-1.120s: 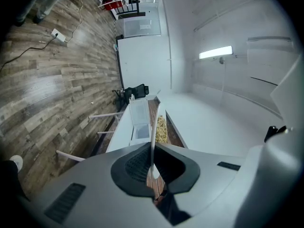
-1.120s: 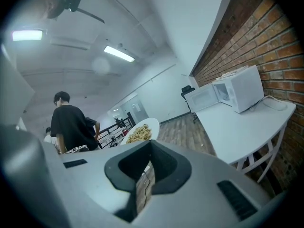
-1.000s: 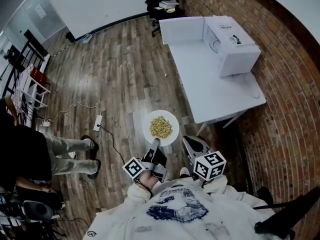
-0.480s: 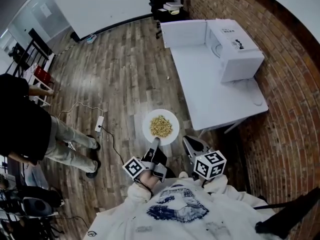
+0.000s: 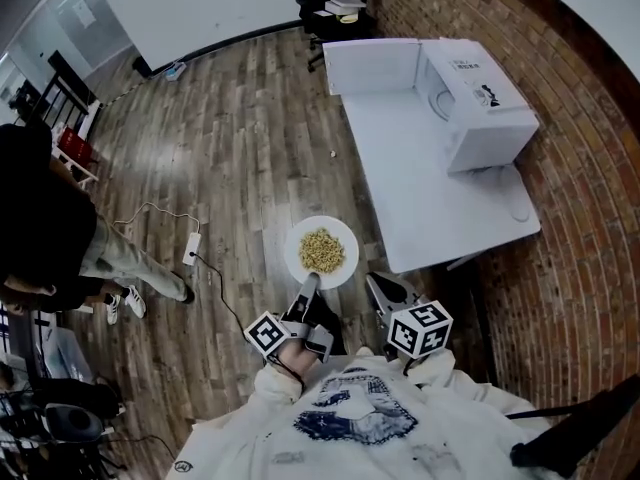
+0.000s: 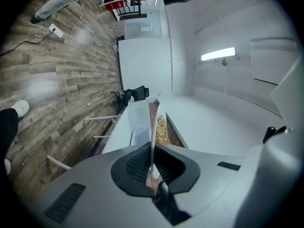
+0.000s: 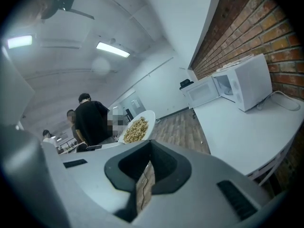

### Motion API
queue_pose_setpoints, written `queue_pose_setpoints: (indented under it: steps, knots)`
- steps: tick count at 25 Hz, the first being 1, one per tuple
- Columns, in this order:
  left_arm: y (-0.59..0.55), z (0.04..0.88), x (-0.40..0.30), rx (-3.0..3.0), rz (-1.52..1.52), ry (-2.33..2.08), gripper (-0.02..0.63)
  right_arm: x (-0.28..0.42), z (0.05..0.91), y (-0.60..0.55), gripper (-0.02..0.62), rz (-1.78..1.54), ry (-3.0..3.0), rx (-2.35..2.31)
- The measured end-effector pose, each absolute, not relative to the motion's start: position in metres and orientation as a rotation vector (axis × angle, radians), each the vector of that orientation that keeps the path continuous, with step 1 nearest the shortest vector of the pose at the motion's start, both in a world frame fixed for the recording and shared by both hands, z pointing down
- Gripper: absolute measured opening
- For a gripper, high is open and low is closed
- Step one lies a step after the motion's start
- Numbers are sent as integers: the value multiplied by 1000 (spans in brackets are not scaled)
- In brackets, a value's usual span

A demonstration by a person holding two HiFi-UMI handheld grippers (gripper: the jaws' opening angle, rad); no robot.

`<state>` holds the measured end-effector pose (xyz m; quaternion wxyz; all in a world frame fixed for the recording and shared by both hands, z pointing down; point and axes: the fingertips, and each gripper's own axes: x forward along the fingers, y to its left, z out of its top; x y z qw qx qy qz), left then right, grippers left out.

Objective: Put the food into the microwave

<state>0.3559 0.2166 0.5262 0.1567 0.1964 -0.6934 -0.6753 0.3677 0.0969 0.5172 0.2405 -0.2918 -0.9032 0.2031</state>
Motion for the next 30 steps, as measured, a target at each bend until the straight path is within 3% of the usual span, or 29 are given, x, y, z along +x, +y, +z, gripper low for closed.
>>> queue_pose_setpoints:
  steps: [19, 30]
  knots:
    - [320, 517, 143, 661, -1892, -1931, 17, 171, 516, 207, 14, 561, -2493, -701]
    - [357, 522, 67, 739, -1851, -1862, 17, 95, 519, 254, 14, 587, -2535, -623]
